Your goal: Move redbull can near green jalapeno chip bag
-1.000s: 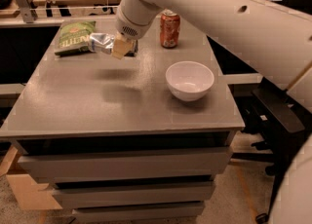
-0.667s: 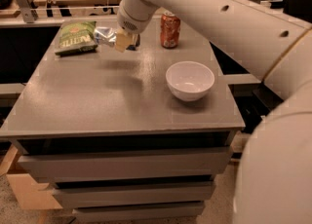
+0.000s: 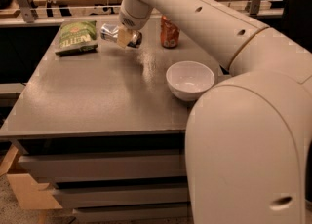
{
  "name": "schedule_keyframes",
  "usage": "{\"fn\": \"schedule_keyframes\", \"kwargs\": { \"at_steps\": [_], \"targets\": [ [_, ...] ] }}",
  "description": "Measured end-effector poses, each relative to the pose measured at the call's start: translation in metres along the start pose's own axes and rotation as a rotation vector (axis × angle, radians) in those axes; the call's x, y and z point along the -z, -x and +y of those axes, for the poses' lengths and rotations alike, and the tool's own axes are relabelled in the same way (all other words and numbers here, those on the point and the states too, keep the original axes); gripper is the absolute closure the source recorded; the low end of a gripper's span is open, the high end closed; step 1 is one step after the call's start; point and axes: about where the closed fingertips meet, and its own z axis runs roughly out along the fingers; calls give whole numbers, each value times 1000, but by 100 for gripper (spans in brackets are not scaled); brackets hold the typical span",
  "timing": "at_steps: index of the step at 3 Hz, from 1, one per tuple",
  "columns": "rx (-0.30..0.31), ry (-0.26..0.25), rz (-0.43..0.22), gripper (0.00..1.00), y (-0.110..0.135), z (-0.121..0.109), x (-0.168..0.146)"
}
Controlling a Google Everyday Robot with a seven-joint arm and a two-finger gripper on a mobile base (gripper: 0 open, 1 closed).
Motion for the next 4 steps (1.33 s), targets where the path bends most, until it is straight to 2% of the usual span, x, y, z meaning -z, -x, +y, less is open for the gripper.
{"fn": "schedule_keyframes", "kwargs": {
  "at_steps": [2,3,4],
  "targets": [
    [-58,44,43,100,4,-9,-37],
    [-63,80,17,88,12,-5,-51],
    [-63,86,17,72,13,-3,-55]
  ]
}}
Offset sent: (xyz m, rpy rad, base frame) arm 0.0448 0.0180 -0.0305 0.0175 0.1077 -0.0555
